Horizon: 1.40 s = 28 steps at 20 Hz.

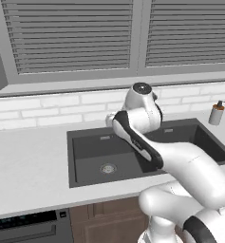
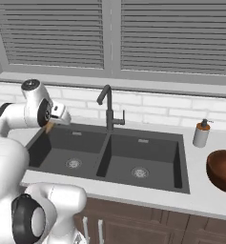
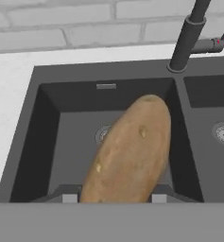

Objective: Pick the sweet potato from the sink and place it in the bowl. Then pick the bowl and place it in the microwave. Then close the microwave door and press the start button.

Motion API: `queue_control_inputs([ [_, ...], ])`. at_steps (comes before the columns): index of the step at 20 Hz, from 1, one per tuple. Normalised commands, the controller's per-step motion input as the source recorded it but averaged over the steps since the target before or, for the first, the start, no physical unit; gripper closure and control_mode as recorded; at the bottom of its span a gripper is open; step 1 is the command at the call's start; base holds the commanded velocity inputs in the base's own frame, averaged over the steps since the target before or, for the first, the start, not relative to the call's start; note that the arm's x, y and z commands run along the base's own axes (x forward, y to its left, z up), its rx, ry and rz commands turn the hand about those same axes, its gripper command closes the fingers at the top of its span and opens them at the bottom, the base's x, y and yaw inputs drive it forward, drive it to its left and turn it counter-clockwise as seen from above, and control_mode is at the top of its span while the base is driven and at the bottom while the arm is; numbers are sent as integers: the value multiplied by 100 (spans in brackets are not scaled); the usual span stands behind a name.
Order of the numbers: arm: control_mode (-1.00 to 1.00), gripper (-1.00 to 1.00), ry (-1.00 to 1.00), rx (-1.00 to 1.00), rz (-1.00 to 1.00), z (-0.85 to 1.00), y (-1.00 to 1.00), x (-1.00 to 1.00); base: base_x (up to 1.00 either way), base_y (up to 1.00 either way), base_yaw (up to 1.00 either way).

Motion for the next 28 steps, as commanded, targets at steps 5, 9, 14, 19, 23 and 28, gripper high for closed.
queue_control_inputs([
  [5, -100, 100, 0, -2, -9, 47, -100, -92, 0, 0, 0],
  [9, -100, 100, 6, -3, -10, 27, -100, -82, 0, 0, 0],
  [14, -100, 100, 19, -9, -7, 2, -100, -9, 0, 0, 0],
  [19, -100, 100, 16, -5, 0, 32, -100, 9, 0, 0, 0],
  [23, -100, 100, 20, -4, 0, 22, -99, 8, 0, 0, 0],
  [28, -100, 100, 19, -1, 0, 5, -96, 17, 0, 0, 0],
])
